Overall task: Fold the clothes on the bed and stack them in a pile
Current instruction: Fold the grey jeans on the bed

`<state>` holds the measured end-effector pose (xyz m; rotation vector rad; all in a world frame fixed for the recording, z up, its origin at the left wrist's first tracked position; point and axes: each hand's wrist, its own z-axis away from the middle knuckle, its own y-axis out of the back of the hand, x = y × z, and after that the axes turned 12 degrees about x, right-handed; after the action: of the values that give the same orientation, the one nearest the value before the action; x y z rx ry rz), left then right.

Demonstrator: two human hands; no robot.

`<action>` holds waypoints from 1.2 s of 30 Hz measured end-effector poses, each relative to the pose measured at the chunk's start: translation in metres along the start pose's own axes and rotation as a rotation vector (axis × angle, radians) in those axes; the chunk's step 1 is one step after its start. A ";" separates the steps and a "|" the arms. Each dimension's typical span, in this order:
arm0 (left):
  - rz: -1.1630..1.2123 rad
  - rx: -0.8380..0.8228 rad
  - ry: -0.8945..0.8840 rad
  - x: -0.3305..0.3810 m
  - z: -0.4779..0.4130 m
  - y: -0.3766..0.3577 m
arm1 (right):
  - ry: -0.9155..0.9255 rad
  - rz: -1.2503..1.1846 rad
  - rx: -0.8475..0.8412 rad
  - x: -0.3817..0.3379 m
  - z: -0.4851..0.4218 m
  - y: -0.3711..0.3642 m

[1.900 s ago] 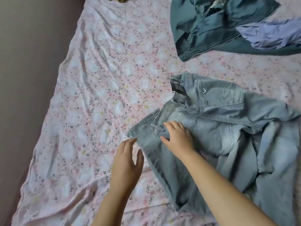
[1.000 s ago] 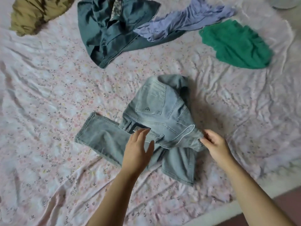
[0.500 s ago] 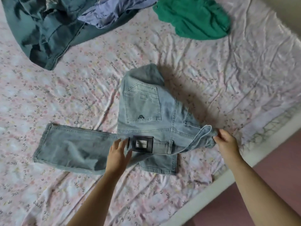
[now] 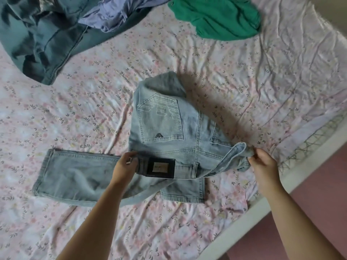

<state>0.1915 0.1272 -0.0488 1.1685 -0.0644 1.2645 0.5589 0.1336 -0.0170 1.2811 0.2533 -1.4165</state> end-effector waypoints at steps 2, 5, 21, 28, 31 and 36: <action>-0.013 -0.004 -0.023 0.012 0.005 0.011 | 0.021 -0.019 -0.030 -0.014 0.006 0.002; 0.018 -0.034 -0.068 0.036 0.019 0.032 | 0.088 -0.023 -0.046 -0.044 0.018 0.007; 0.672 0.164 -0.333 0.245 0.152 0.299 | 0.531 -0.347 -0.096 -0.367 0.115 0.027; 0.967 0.269 -0.548 0.271 0.211 0.426 | 0.644 -0.631 -0.268 -0.507 0.191 0.048; 1.014 0.331 -0.645 0.267 0.236 0.469 | 0.684 -0.695 -0.381 -0.548 0.220 0.059; 0.794 0.802 -0.654 0.256 0.246 0.520 | 0.864 -0.700 -0.435 -0.585 0.249 0.060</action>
<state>0.0277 0.0551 0.5547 2.3819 -0.5963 1.5775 0.3282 0.2607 0.5653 1.4172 1.6260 -1.1533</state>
